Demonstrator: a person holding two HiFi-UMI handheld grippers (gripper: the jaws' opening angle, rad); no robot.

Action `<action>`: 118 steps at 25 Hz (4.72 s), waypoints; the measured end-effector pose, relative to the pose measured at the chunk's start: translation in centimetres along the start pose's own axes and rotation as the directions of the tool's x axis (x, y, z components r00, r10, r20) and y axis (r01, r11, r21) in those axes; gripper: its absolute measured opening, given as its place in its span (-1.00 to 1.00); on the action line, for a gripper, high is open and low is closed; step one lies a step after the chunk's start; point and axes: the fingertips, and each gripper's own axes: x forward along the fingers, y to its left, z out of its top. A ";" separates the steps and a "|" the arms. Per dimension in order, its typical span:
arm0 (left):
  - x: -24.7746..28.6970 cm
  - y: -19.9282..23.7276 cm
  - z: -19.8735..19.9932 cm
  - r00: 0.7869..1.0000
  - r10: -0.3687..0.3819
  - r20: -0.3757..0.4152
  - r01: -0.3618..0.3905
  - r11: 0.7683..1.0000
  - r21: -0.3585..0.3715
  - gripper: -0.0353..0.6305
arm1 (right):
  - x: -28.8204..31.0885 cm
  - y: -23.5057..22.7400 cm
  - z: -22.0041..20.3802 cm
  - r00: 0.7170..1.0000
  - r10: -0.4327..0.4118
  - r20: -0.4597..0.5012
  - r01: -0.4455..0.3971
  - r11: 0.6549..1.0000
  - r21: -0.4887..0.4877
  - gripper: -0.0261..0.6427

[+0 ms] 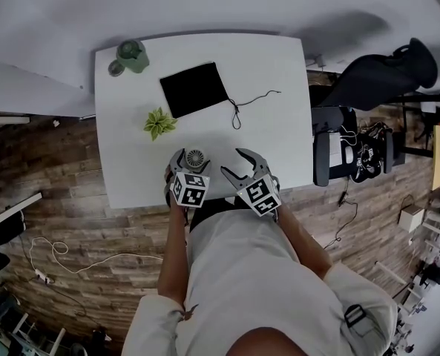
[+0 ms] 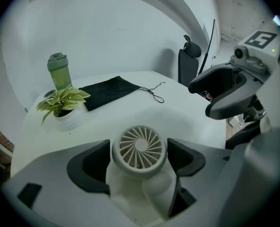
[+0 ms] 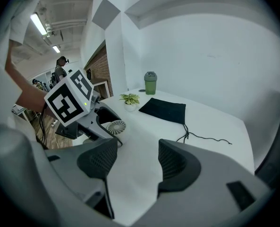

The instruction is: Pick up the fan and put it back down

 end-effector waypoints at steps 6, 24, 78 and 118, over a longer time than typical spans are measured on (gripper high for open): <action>0.3 0.1 -0.3 1.000 -0.009 -0.018 0.009 1.000 0.006 0.18 | 0.0 -0.2 -0.5 1.000 -0.004 -0.016 0.003 1.000 -0.005 -0.10; -0.4 -0.1 0.3 1.000 0.004 0.005 -0.004 1.000 -0.015 0.18 | -0.7 -0.6 -0.9 1.000 -0.008 -0.003 0.008 1.000 -0.002 -0.11; -25.5 -3.3 22.8 0.711 0.108 0.695 -0.168 0.986 0.018 0.17 | -18.0 -3.5 18.2 0.839 -0.104 0.534 0.188 0.976 -0.106 -0.14; -15.4 -3.2 18.3 0.857 0.030 0.515 -0.060 0.997 0.042 0.17 | -13.1 -6.1 12.6 0.916 -0.110 0.385 0.113 0.993 0.015 -0.17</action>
